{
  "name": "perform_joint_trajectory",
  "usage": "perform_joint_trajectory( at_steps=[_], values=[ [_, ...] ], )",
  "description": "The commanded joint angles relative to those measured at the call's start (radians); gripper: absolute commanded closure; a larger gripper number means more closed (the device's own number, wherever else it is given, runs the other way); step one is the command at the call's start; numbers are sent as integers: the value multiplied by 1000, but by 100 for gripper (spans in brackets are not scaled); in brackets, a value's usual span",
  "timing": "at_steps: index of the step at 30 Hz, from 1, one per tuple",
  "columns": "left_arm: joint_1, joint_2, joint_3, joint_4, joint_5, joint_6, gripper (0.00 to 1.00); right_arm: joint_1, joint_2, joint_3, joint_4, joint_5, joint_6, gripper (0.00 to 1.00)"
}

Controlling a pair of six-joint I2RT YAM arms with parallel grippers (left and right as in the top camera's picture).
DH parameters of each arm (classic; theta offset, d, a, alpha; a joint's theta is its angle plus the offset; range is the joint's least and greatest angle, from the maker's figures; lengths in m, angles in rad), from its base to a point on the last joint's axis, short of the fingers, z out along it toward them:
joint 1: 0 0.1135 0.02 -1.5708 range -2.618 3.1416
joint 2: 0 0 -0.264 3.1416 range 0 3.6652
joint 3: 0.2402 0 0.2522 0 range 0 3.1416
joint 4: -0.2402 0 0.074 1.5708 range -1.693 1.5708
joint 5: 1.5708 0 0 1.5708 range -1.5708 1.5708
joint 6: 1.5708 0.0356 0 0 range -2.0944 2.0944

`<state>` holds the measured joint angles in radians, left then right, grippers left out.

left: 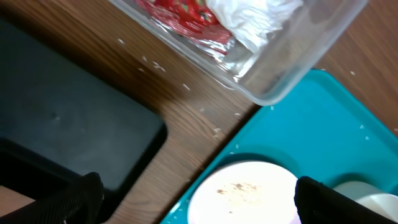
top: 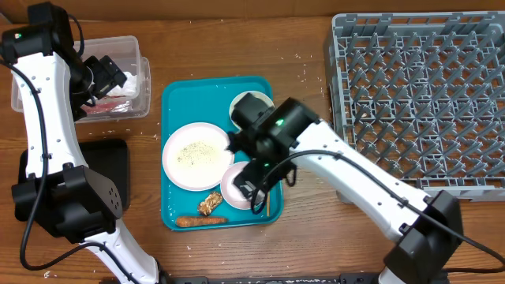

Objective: Sort waste into correct bins and load items into the dishwasher
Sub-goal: 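Lower the right gripper onto the small pink bowl and grasp it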

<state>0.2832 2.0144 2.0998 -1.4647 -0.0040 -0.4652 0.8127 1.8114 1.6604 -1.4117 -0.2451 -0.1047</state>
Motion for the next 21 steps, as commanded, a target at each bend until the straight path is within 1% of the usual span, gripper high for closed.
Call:
perform_joint_trajectory(
  at_steps=[1, 3, 6, 8, 10, 13, 16, 20, 21],
  values=[
    [0, 11, -3, 6, -127, 42, 0, 35, -2, 14, 79, -255, 0, 0],
    [0, 11, -3, 5, -137, 43, 0, 45, -2, 6, 155, -264, 27, 0],
    [3, 11, -3, 0, -195, 37, 0, 61, -2, -20, 248, -202, 127, 0],
    [16, 11, -3, 8, -209, 0, 0, 72, 5, -41, 268, -95, 214, 0],
    [34, 11, -3, 14, -188, -64, 0, 83, 16, -57, 266, -39, 248, 0],
    [51, 11, -3, 14, -132, -85, 0, 103, 42, -74, 276, -37, 248, 0],
    [52, 11, -3, 14, -130, -85, 0, 106, 51, -87, 322, -75, 248, 0],
    [51, 11, -3, 14, -130, -85, 0, 108, 53, -116, 393, -85, 312, 0],
    [51, 11, -3, 14, -130, -85, 0, 112, 54, -137, 418, -85, 347, 0]
  ],
)
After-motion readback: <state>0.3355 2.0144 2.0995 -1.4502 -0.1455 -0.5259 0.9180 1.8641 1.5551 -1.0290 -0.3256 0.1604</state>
